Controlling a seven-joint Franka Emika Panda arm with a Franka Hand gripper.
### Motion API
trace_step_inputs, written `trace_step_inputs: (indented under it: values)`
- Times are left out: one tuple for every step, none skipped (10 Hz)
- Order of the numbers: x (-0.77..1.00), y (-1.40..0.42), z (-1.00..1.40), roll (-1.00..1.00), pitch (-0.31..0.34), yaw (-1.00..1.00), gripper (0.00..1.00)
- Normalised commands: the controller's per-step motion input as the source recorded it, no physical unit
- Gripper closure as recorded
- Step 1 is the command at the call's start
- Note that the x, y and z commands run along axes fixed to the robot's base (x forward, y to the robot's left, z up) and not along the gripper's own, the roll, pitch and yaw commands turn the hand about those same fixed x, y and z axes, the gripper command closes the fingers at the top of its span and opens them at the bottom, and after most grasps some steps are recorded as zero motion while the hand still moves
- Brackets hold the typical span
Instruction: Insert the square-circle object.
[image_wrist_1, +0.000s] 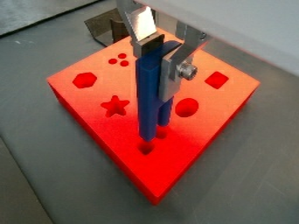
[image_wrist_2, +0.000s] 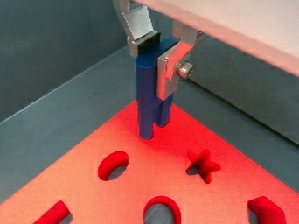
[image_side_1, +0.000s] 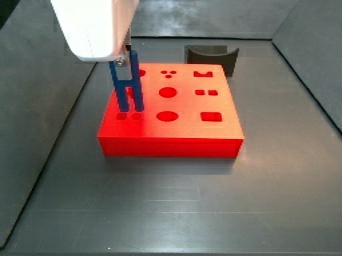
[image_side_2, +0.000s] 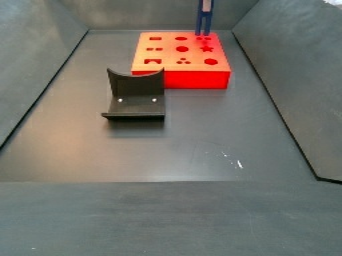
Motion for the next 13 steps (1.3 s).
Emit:
trace_step_inputs:
  values:
    - [0.00,-0.12,-0.14,0.17,0.093,-0.24,1.00]
    - [0.00,-0.08,-0.20,0.16,0.201,-0.28,1.00]
    - [0.00,-0.06,-0.19,0.13,0.250,-0.27,1.00]
    - [0.00,-0.09,-0.09,0.11,0.211,-0.23,1.00]
    - [0.00,-0.07,-0.06,0.07,0.084,-0.08,1.00]
    - [-0.03,-0.06,-0.07,0.05,0.039,0.00,1.00]
    - [0.00,-0.11,-0.08,0.02,0.003,0.00,1.00]
    - [0.07,0.00,-0.29,0.00,0.000,0.00,1.00]
    - [0.11,0.01,-0.56,-0.07,-0.020,0.00,1.00]
    - [0.16,0.08,-0.69,-0.16,0.000,0.00,1.00]
    - [0.31,0.12,-0.72,-0.20,0.000,0.00,1.00]
    - [0.36,0.19,-0.76,-0.18,0.000,0.02,1.00]
    - [0.25,0.20,-0.77,-0.03,0.041,0.01,1.00]
